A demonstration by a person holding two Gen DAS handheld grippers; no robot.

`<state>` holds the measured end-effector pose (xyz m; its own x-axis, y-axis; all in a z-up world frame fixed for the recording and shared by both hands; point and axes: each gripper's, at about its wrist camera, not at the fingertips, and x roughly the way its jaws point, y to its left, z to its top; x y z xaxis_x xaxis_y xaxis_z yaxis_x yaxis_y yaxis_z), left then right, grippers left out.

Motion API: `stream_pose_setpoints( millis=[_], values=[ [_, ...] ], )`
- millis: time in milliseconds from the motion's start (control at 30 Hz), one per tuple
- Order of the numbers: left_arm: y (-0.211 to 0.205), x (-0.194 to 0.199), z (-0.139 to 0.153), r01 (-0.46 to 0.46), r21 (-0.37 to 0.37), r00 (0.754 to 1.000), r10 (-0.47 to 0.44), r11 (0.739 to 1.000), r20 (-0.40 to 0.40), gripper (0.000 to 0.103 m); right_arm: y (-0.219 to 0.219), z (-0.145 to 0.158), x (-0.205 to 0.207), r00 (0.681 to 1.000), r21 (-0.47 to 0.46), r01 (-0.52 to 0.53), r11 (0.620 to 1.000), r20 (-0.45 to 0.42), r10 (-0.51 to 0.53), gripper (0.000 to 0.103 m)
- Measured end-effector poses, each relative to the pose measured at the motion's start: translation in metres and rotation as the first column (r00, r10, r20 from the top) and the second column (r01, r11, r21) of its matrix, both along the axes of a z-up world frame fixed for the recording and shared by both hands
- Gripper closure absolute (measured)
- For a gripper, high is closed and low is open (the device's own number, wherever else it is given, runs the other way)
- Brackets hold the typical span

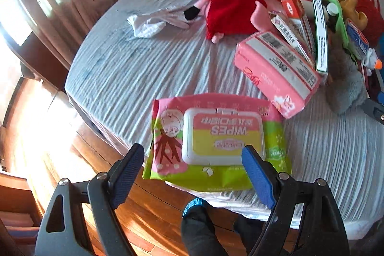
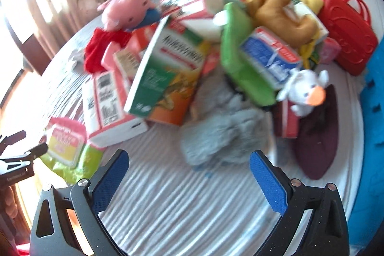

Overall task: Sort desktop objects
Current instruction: 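Move left tool to the green wipes pack while right tool approaches the pink tissue pack, then close left tool on the green wipes pack while right tool grasps the pink tissue pack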

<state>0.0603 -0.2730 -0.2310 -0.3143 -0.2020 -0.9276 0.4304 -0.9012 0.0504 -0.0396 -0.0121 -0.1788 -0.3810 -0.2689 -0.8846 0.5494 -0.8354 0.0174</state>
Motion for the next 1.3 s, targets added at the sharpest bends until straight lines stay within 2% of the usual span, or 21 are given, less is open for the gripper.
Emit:
stream_pose_setpoints(
  millis=[67,167,300,467,600,700,800,867,1033,1100,1200,1300],
  values=[
    [0.003,0.001,-0.011,0.063,0.017,0.997,-0.064,0.998,0.038,0.019,-0.013,-0.01,0.014,1.0,0.01,0.0,1.0,0.019,0.0,0.001],
    [0.005,0.001,-0.029,0.156,0.004,0.983,-0.155,0.988,0.097,0.019,-0.025,-0.025,0.029,0.998,0.021,0.033,0.999,0.046,-0.034,0.001],
    [-0.012,-0.008,-0.029,0.221,-0.05,0.974,-0.218,0.974,0.067,0.017,-0.044,-0.05,0.047,0.992,0.038,0.08,0.996,0.095,-0.083,0.001],
    [-0.036,-0.052,-0.035,0.263,-0.165,0.965,-0.262,0.951,0.028,0.013,-0.063,-0.072,0.057,0.983,0.042,0.143,0.989,0.11,-0.147,0.001],
    [-0.066,-0.073,-0.023,0.201,-0.224,0.979,-0.202,0.954,0.019,0.013,-0.079,-0.07,0.06,0.979,0.029,0.182,0.983,0.084,-0.183,0.001],
    [-0.084,-0.061,-0.005,0.143,-0.18,0.988,-0.151,0.973,-0.035,0.013,-0.086,-0.063,0.063,0.98,0.021,0.191,0.981,0.062,-0.192,0.001],
    [-0.084,-0.045,0.009,0.09,-0.038,0.993,-0.093,0.995,-0.076,0.013,-0.089,-0.054,0.062,0.979,0.016,0.202,0.979,0.035,-0.203,0.001],
    [-0.069,-0.043,0.009,0.108,0.04,0.99,-0.104,0.993,-0.093,0.013,-0.086,-0.048,0.058,0.974,0.019,0.224,0.974,0.016,-0.225,0.001],
    [-0.013,-0.056,-0.01,0.246,0.068,0.969,-0.243,0.967,-0.049,0.013,-0.082,-0.039,0.047,0.964,0.03,0.267,0.963,-0.012,-0.267,0.001],
    [-0.002,-0.059,-0.024,0.276,0.054,0.961,-0.277,0.96,0.003,0.013,-0.077,-0.038,0.042,0.962,0.019,0.273,0.962,-0.015,-0.272,0.001],
    [-0.01,-0.052,-0.033,0.285,0.01,0.958,-0.285,0.958,0.026,0.013,-0.079,-0.031,0.027,0.97,-0.039,0.241,0.97,0.002,-0.242,0.001],
    [-0.043,-0.043,-0.032,0.223,-0.074,0.974,-0.219,0.972,0.055,0.013,-0.095,-0.035,0.019,0.984,-0.042,0.179,0.983,0.032,-0.178,0.001]
  ],
)
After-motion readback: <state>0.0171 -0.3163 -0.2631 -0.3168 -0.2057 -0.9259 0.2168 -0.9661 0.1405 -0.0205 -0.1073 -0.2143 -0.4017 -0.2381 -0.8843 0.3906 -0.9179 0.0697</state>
